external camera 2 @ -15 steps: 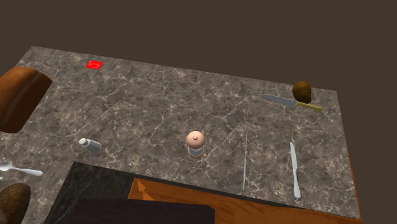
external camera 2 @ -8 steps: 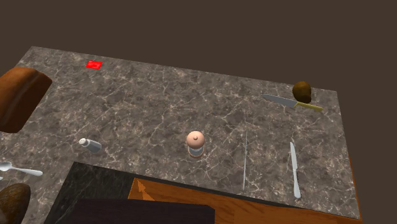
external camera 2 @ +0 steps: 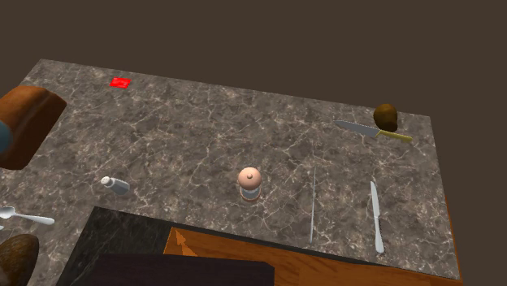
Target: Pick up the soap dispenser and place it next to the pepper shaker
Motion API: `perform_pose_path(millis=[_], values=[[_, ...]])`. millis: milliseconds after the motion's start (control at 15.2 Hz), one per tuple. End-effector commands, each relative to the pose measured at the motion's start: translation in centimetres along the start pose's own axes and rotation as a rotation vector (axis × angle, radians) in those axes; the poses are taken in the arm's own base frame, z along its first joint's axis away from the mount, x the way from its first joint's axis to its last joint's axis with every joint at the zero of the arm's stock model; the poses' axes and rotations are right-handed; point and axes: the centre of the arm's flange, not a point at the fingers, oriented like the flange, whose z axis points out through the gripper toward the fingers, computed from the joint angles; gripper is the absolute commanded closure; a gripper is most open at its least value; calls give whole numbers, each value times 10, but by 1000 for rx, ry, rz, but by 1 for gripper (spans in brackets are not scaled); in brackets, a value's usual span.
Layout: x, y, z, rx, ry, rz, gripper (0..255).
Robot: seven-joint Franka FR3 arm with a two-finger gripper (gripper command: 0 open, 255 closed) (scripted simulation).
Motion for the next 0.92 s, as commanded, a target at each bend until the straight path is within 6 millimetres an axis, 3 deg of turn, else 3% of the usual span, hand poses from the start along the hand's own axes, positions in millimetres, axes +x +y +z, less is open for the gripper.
perform_pose_path(millis=[0,858], values=[[-3,0,10,2,1,0,255],[-24,-1,75,2,1,0,255]])
